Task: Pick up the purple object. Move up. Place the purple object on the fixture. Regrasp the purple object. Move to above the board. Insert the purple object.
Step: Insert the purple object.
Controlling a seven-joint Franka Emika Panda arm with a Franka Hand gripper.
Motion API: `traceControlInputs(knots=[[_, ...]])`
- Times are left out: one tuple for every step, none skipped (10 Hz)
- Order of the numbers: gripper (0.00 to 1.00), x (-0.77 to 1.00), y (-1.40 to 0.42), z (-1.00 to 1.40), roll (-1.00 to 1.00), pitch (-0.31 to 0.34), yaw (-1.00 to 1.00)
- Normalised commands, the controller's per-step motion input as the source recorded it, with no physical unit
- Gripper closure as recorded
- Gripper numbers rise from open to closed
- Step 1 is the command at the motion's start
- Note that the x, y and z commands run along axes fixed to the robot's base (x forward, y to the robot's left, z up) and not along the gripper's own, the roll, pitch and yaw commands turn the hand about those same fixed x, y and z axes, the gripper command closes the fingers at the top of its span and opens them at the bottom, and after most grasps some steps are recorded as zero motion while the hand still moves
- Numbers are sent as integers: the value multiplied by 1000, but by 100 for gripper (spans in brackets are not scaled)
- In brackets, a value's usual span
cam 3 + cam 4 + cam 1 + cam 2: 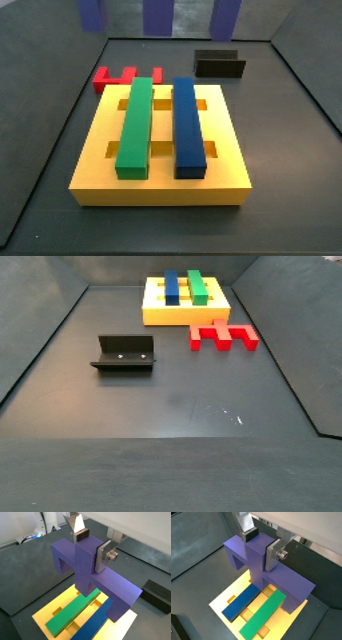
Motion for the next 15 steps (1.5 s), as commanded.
traceControlInputs(knots=[[100,-54,-569,-589,379,-63,180],[100,-77,-146,-720,0,-163,49],[100,-9,-43,-677,-136,-153,91],[100,0,-29,-697,-139,-169,51],[100,83,-37,-700,-110,-83,0],[100,40,-54,-677,-114,-110,9],[100,203,-203,-609,0,-76,100],[100,197,-183,-506,56,-53,149],[100,226,-126,-477,3,-24,29],[100,226,-83,-409,0,-6,0],[100,0,-9,-206,33,0,0],[100,-43,0,-117,24,0,0],[100,-29,0,-111,0,-1,6],[100,0,-14,-123,0,-11,17],[100,0,-20,-194,29,0,46]])
